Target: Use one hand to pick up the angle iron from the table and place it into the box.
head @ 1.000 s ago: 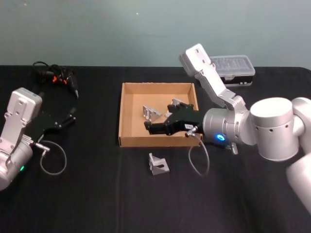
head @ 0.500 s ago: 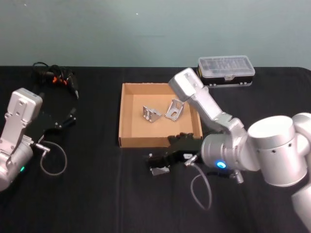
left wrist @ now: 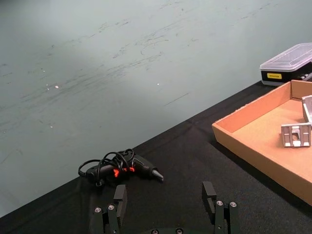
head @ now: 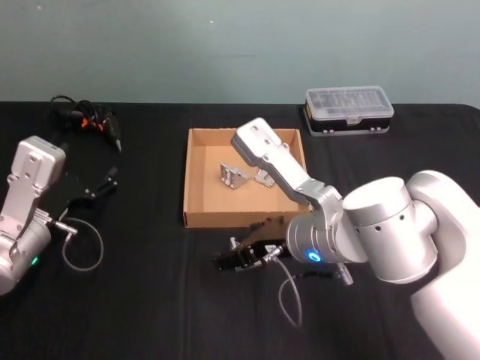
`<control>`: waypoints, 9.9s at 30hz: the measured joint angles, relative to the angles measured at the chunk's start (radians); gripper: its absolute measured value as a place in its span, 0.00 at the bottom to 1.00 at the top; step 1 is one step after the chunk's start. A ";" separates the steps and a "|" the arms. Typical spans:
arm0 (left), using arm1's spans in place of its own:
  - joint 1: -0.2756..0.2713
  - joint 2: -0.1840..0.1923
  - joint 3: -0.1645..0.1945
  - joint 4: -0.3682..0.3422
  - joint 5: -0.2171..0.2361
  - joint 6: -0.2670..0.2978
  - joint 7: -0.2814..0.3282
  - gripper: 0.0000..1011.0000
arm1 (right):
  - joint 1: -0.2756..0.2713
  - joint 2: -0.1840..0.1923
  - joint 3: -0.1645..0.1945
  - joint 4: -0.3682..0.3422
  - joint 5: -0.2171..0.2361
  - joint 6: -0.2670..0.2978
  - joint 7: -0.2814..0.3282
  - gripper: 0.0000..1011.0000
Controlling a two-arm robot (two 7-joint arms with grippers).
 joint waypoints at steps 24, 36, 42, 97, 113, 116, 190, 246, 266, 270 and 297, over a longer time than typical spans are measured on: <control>0.000 0.000 0.000 0.000 0.000 0.000 0.000 1.00 | -0.006 -0.084 0.037 0.087 -0.039 0.008 0.001 0.99; 0.000 0.000 0.000 0.000 0.000 0.000 0.000 1.00 | -0.008 -0.088 0.042 0.093 -0.043 0.009 0.006 0.99; 0.000 0.000 0.000 0.000 0.000 0.000 0.000 1.00 | -0.007 -0.088 0.041 0.092 -0.042 0.009 0.006 0.94; 0.000 0.000 0.000 0.000 0.000 0.000 0.000 1.00 | -0.010 -0.083 0.041 0.081 -0.043 0.008 0.012 0.07; 0.000 0.000 0.000 0.000 0.000 0.000 0.000 1.00 | -0.046 -0.071 0.087 -0.067 -0.051 0.019 0.063 0.07; 0.000 0.000 0.000 0.000 0.000 0.000 0.000 1.00 | -0.047 -0.073 0.105 -0.081 -0.055 0.017 0.065 0.07; 0.000 0.000 0.000 0.000 0.000 0.000 0.000 1.00 | 0.164 -0.234 0.236 0.443 -0.182 -0.221 0.043 0.20; 0.000 0.000 0.000 0.000 0.000 0.000 0.000 1.00 | -0.144 -0.183 0.260 0.112 -0.276 -0.631 -0.158 0.99; 0.000 0.000 0.000 0.000 0.000 0.000 0.000 1.00 | -0.172 -0.170 0.286 0.145 -0.403 -0.728 -0.227 0.99; 0.000 0.000 0.000 0.000 0.000 0.000 0.000 1.00 | -0.175 -0.159 0.287 0.138 -0.420 -0.718 -0.218 0.99; 0.000 0.000 0.000 0.000 0.000 0.000 0.000 1.00 | -0.179 -0.151 0.290 0.132 -0.435 -0.704 -0.198 0.99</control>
